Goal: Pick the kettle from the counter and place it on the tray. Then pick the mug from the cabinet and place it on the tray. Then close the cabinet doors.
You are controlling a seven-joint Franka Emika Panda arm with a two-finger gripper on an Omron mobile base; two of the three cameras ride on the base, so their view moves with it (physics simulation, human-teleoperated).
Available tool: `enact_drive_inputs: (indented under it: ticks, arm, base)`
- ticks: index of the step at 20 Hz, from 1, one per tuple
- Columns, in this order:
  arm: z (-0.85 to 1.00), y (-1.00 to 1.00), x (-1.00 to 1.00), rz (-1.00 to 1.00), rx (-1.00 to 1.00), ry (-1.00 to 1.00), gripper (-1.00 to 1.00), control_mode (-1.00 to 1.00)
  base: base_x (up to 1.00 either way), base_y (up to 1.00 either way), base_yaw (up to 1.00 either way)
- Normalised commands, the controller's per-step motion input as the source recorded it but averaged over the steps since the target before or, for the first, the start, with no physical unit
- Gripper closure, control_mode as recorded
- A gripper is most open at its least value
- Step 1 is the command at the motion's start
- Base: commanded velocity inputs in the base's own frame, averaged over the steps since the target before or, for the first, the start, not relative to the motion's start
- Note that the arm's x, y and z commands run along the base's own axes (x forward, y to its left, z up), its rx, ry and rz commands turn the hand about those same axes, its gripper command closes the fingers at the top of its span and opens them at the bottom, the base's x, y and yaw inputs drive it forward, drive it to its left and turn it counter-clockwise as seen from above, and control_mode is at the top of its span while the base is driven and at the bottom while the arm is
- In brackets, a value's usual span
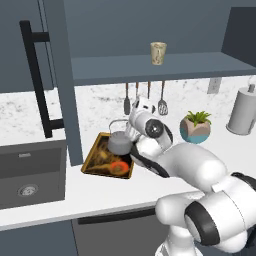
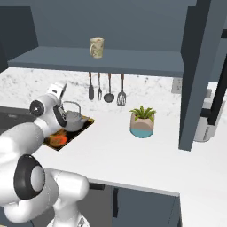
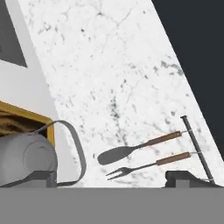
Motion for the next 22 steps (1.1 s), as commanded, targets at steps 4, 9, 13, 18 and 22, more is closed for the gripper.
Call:
enact_drive_inputs:
  ticks: [4,9,13,18,22]
  arm:
    - [0.58,-0.02,-0.49,-0.38,0.49,0.06,-1.00,-1.00]
    - [0.50,-0.15,-0.44,-0.42,0.51,0.24,-1.00,-1.00]
    - [0.51,-0.28,-0.28,-0.50,0.42,0.19,-1.00,-1.00]
    - [0.51,-0.37,-0.02,-0.43,0.27,0.01,-1.00,-1.00]
    - [0.28,-0.34,0.10,-0.20,0.12,-0.25,-1.00,-1.00]
  base:
    - [0.00,0.00,0.00]
    - [0.00,0.00,0.00]
    - [0.00,0.00,0.00]
    - [0.00,0.00,0.00]
    - [0.00,0.00,0.00]
